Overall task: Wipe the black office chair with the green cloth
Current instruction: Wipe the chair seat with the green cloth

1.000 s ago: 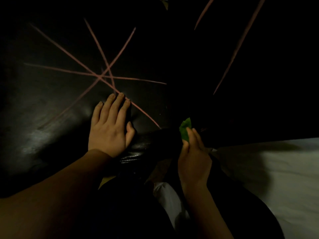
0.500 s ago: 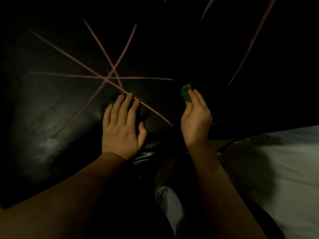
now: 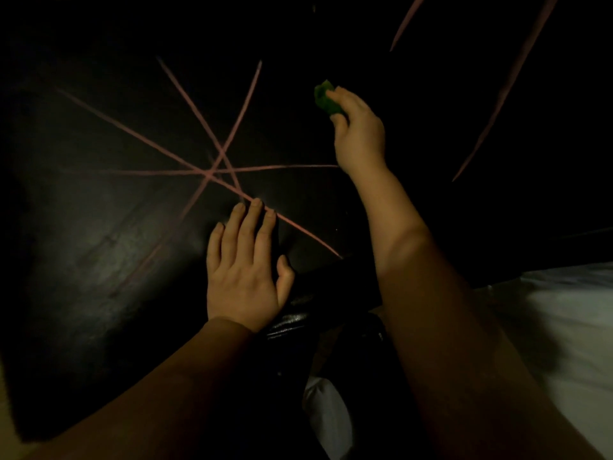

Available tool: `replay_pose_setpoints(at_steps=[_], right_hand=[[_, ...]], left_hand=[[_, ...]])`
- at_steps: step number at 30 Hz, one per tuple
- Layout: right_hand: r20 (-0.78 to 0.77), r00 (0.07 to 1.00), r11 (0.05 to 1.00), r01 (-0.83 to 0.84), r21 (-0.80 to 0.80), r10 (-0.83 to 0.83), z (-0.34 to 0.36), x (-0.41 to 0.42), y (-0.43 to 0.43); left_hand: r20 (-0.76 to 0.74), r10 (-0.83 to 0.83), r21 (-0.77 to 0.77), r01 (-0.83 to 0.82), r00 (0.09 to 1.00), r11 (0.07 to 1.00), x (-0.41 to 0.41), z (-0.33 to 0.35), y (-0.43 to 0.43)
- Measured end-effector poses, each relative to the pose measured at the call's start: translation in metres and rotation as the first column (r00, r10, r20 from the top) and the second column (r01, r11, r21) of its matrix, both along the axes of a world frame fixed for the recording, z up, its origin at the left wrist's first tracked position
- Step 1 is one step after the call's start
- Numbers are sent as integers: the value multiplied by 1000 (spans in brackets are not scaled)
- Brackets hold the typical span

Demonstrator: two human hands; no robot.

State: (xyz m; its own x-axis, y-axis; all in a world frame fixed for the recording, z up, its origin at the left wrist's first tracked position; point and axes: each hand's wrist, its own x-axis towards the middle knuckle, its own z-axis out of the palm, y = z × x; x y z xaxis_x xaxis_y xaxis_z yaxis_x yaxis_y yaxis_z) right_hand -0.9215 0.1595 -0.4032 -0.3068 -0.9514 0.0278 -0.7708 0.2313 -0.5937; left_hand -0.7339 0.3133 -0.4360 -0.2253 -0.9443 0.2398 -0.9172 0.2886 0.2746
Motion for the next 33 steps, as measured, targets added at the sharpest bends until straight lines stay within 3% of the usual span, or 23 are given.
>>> replay_pose_setpoints(at_steps=[12, 19, 22, 33], right_hand=[[20, 1000, 1000, -6, -5, 6, 11, 1, 126], [134, 990, 997, 57, -54, -49, 9, 25, 223], [77, 994, 996, 76, -39, -73, 7, 39, 252], [66, 995, 995, 74, -63, -69, 8, 51, 231]], left_hand=[[21, -60, 2, 59, 998, 998, 12, 0, 0], [14, -120, -9, 120, 993, 993, 25, 2, -2], [16, -149, -6, 149, 989, 989, 32, 2, -3], [3, -194, -3, 194, 981, 981, 41, 3, -5]])
